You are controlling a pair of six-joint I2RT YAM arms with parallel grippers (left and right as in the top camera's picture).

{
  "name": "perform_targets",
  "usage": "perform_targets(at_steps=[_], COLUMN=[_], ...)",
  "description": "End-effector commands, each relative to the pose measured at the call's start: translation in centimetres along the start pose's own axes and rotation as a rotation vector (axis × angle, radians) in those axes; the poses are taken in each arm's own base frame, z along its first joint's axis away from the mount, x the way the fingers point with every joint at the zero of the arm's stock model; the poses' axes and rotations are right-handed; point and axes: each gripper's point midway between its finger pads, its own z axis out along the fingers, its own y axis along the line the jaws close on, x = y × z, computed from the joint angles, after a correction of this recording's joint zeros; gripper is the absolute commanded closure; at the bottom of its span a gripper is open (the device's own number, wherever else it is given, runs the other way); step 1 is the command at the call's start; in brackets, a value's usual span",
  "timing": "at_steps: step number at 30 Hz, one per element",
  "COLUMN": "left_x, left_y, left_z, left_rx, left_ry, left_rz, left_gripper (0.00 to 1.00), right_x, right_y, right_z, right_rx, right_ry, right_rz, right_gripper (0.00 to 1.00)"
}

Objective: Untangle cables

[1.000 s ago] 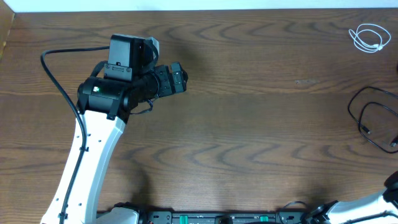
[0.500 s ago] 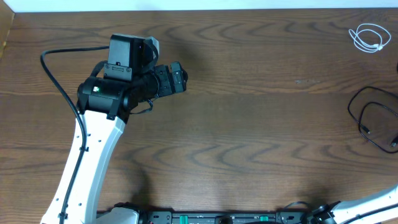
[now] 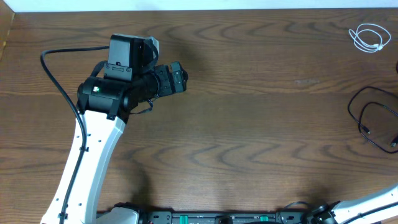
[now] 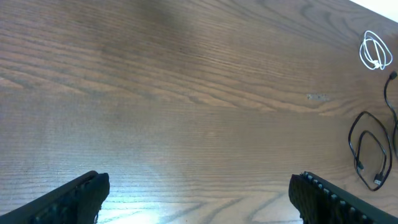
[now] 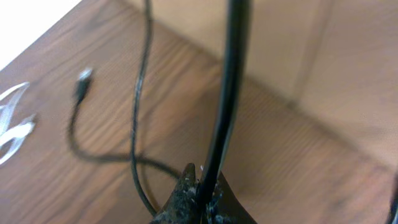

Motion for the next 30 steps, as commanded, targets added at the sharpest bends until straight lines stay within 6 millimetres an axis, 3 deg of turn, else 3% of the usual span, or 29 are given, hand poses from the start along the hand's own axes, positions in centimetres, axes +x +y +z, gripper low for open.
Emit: perform_targets(at_steps=[1, 7, 11, 12, 13, 15, 16, 19, 22, 30], left_x=[0.1, 0.1, 0.2, 0.2, 0.1, 0.1, 0.1, 0.2, 0.2, 0.2], left_y=[0.5, 0.5, 0.5, 0.5, 0.5, 0.5, 0.5, 0.5, 0.5, 0.5], left_z=[0.4, 0.4, 0.4, 0.4, 0.4, 0.4, 0.4, 0.4, 0.4, 0.4], left_rx=[-0.014, -0.014, -0.014, -0.014, -0.014, -0.014, -0.014, -0.014, -0.014, -0.014], left_ry=[0.008, 0.008, 0.009, 0.009, 0.008, 0.008, 0.008, 0.009, 0.009, 0.009], left_rz=[0.002, 0.002, 0.002, 0.002, 0.002, 0.003, 0.002, 0.002, 0.002, 0.002], left_gripper=[0.02, 0.02, 0.02, 0.02, 0.02, 0.02, 0.02, 0.02, 0.02, 0.02], right_x=[1.5, 4.6, 6.6, 6.9, 7.7, 8.5, 8.9, 9.8, 10.1, 8.4], right_y=[4.7, 11.5, 15.3, 15.8, 16.8, 18.1, 18.4, 19.4, 20.7, 26.4], right_z=[0.1, 0.4, 1.3, 1.4, 1.7, 1.8, 1.8, 1.7, 0.2, -7.1], right_rx=[-0.232, -0.382, -0.381, -0.373, -0.353, -0.356, -0.353, -0.351, -0.394, -0.548], right_ry=[0.065, 0.185, 0.231, 0.238, 0.254, 0.276, 0.286, 0.324, 0.376, 0.438], right_rz=[0.046, 0.031, -0.047, -0.055, -0.076, -0.092, -0.097, -0.068, 0.009, 0.004], right_gripper=[0.99, 0.99, 0.99, 0.95, 0.58, 0.13, 0.01, 0.01, 0.01, 0.01])
